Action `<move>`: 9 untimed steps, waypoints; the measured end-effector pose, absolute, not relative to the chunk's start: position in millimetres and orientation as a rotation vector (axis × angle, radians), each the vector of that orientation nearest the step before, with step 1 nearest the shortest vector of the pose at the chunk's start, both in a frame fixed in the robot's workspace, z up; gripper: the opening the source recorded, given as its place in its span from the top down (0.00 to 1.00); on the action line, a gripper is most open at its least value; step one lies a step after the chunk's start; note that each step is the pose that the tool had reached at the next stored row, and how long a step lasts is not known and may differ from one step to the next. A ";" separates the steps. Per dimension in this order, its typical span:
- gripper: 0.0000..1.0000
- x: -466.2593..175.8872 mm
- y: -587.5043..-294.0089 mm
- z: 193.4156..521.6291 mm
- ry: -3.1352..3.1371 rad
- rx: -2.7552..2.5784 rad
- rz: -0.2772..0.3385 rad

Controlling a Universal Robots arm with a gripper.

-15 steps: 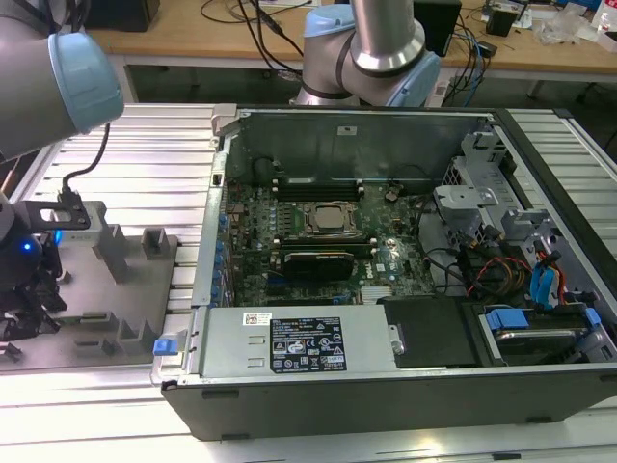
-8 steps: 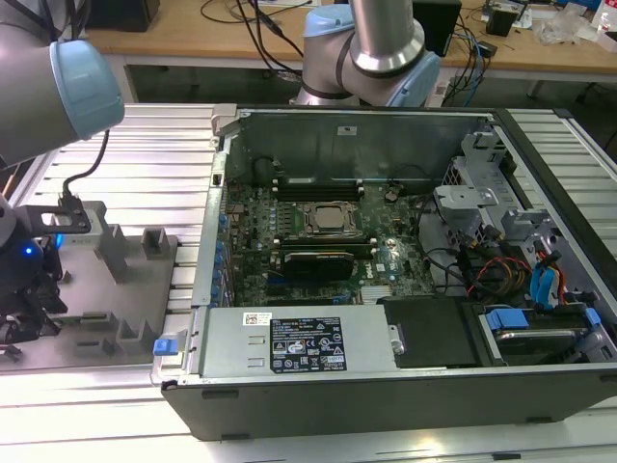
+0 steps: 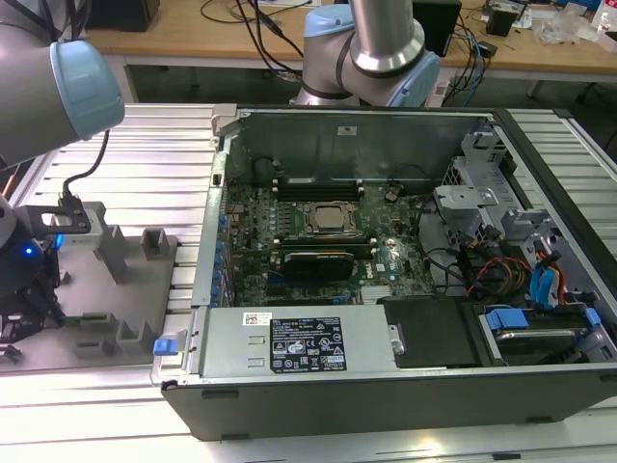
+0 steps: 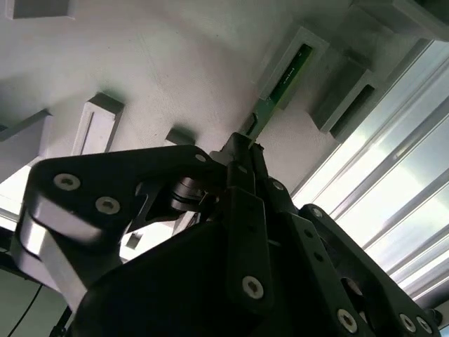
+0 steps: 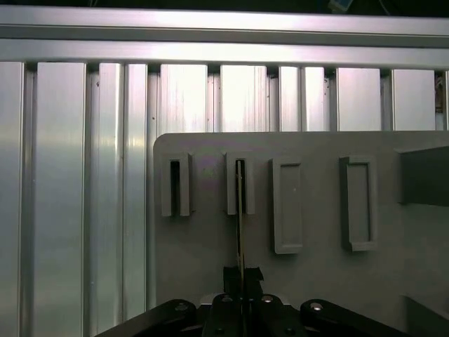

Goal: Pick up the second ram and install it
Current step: 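Pick up the second ram and move it above second insertion slot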

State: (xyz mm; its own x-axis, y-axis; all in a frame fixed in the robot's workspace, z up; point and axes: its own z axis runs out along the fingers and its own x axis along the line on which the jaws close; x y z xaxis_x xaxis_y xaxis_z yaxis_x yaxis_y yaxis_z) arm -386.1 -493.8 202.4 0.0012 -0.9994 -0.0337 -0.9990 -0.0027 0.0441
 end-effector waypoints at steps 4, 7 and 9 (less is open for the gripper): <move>0.87 -386.1 -493.8 202.2 -2.213 2.218 -0.086; 0.87 -386.1 -493.8 202.0 -2.213 2.218 -0.086; 0.87 -386.1 -493.8 202.0 -2.213 2.217 -0.086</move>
State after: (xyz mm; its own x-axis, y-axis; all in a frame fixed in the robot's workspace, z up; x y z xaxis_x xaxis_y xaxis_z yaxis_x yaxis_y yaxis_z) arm -386.1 -493.8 202.0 0.0012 -0.9994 -0.0335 -0.9990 -0.0027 0.0441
